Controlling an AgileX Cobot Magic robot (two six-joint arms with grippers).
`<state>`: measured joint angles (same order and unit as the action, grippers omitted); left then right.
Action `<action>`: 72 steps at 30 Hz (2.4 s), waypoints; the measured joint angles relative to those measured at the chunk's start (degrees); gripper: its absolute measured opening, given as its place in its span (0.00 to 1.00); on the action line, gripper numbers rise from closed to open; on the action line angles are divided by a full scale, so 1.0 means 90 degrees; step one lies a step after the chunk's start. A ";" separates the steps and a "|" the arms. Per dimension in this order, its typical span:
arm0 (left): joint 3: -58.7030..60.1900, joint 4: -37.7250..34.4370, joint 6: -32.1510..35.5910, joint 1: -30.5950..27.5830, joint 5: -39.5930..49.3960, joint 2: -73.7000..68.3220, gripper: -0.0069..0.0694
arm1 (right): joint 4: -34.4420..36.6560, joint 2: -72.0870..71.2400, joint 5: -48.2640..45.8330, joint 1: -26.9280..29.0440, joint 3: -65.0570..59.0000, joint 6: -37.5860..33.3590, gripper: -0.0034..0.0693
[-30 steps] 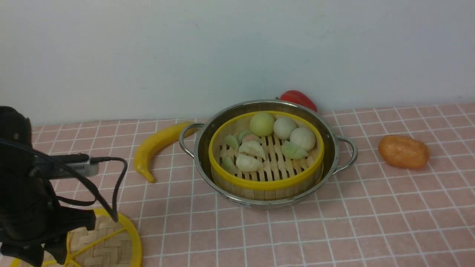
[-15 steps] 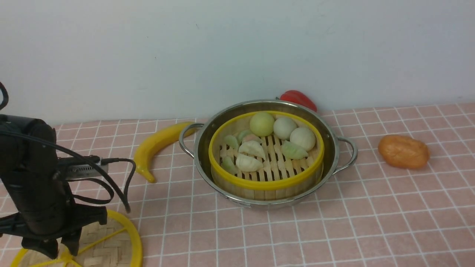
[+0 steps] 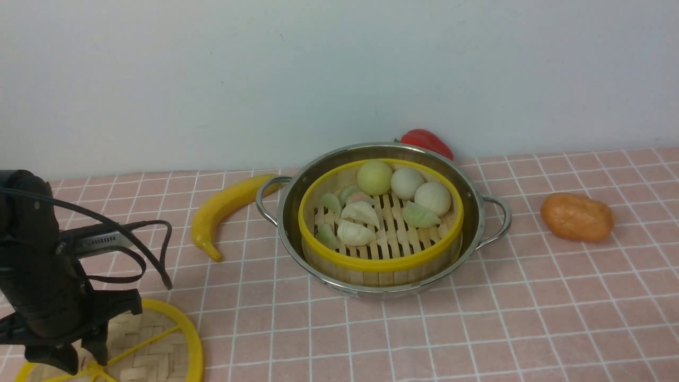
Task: Place the steamer in the pot on the pink tablecloth, and put the lid on the steamer.
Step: 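Grasp the bamboo steamer lid lying on the table by its centre knob, then place the yellow bamboo steamer lid onto the steamer in the pot with the left gripper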
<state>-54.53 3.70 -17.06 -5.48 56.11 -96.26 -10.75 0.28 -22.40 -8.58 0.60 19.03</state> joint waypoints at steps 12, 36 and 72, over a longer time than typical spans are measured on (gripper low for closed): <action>0.0000 -0.0209 0.0396 0.0000 -0.0291 -0.0050 0.41 | 0.0000 0.0000 0.0000 0.0000 0.0000 0.0000 0.38; -0.0060 -0.0140 0.0402 0.0000 -0.0224 -0.0278 0.24 | 0.0000 0.0000 0.0000 0.0000 0.0000 0.0000 0.38; -0.3709 -0.0587 0.2775 0.0600 0.1472 0.0480 0.24 | 0.0000 0.0000 0.0000 0.0000 0.0000 0.0021 0.38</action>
<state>-87.91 -1.59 7.92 -0.08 69.36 -91.94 -10.75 0.28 -22.40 -8.58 0.60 19.21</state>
